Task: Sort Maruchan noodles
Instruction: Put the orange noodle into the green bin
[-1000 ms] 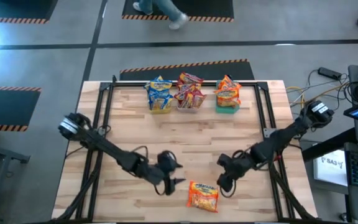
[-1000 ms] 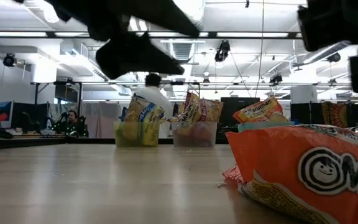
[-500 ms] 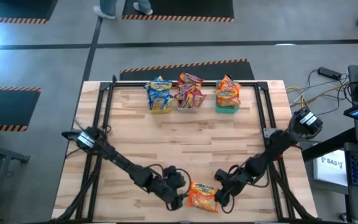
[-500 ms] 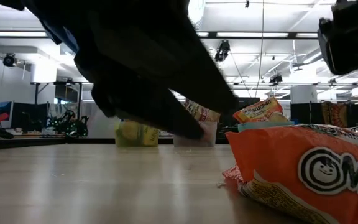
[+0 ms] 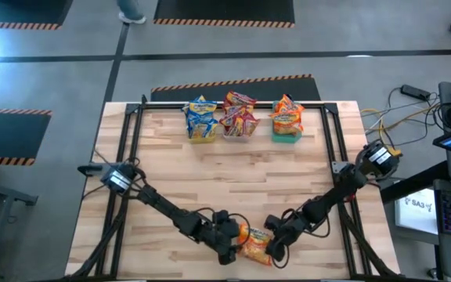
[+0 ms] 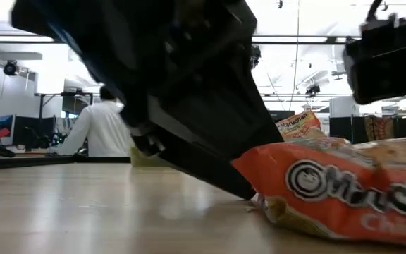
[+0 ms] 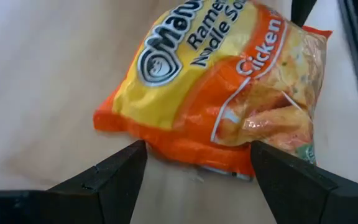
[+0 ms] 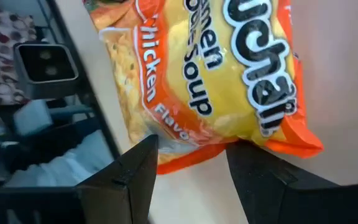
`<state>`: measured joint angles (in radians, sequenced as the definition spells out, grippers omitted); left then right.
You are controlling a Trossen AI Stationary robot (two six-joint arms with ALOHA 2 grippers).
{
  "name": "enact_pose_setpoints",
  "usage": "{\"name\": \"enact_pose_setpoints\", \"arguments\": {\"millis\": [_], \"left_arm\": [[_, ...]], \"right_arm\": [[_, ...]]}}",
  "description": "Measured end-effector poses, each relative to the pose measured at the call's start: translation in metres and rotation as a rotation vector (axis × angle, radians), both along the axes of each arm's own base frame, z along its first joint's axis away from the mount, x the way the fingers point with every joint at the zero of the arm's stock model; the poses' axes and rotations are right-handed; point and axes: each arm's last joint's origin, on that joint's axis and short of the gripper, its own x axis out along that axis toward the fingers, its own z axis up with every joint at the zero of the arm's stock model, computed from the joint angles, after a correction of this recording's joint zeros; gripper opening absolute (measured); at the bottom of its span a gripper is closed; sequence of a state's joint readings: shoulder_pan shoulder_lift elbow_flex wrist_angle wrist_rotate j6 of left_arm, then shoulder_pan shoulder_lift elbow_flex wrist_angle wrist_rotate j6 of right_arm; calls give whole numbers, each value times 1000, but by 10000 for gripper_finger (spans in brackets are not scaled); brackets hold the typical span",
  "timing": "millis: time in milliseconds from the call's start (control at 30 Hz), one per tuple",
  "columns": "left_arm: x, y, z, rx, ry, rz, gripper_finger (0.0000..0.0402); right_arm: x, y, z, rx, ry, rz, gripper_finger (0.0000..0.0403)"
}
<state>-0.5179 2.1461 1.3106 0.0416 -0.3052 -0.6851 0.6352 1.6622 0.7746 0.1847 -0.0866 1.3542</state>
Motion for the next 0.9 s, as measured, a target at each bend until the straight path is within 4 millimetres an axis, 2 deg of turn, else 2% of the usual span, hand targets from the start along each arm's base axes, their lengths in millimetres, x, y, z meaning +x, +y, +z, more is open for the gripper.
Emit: {"name": "enact_pose_setpoints", "arguments": {"millis": [200,400,533,767,900], "left_arm": [[12,25,-1,60,4,8,275],[21,59,4,152,39,21,275],[29,89,8,227,46,23,275],[43,153,8,296,66,102,275],[47,180,10,329,63,129,275]], "right_arm": [[8,-26,8,-80,-15,21,180],[7,-66,25,-197,33,7,180],[5,-100,42,-263,38,-15,180],[-9,-166,62,-379,96,-84,180],[-17,-189,70,-406,108,-124,180]]}}
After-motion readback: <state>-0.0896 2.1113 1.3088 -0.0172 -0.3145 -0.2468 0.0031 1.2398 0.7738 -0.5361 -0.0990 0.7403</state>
